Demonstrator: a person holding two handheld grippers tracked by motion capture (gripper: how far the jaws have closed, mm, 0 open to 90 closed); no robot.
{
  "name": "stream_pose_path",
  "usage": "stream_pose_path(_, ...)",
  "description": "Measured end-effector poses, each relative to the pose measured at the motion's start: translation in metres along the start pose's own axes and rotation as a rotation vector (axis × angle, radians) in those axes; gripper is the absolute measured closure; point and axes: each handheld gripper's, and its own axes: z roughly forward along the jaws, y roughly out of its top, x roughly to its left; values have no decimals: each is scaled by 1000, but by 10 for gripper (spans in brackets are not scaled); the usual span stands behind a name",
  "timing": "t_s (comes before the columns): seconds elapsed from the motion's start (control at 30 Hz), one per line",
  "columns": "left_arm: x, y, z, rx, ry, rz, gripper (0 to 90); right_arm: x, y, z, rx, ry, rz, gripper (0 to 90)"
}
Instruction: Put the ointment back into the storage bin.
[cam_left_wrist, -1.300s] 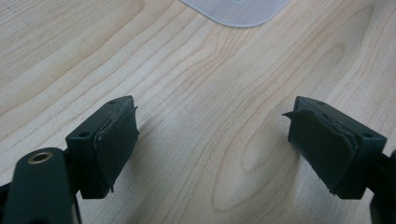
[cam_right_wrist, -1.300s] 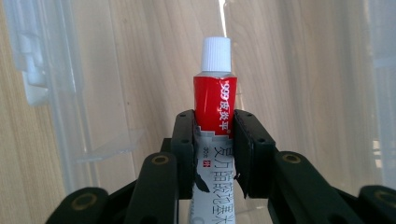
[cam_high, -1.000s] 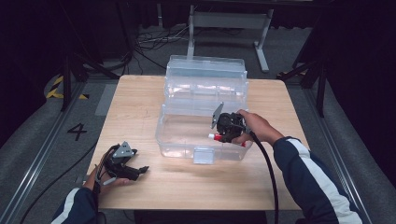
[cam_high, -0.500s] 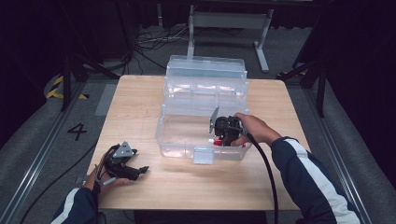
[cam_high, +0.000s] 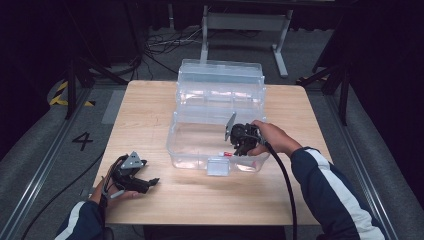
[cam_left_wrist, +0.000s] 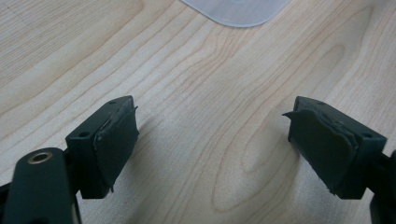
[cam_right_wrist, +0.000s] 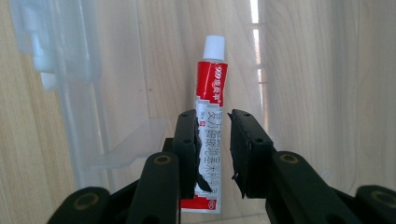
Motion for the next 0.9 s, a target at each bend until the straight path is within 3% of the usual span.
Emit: stream_pose_path(0.9, 0, 0, 0, 0, 1, 0, 161, 2, -7, -6, -62, -9, 31, 707)
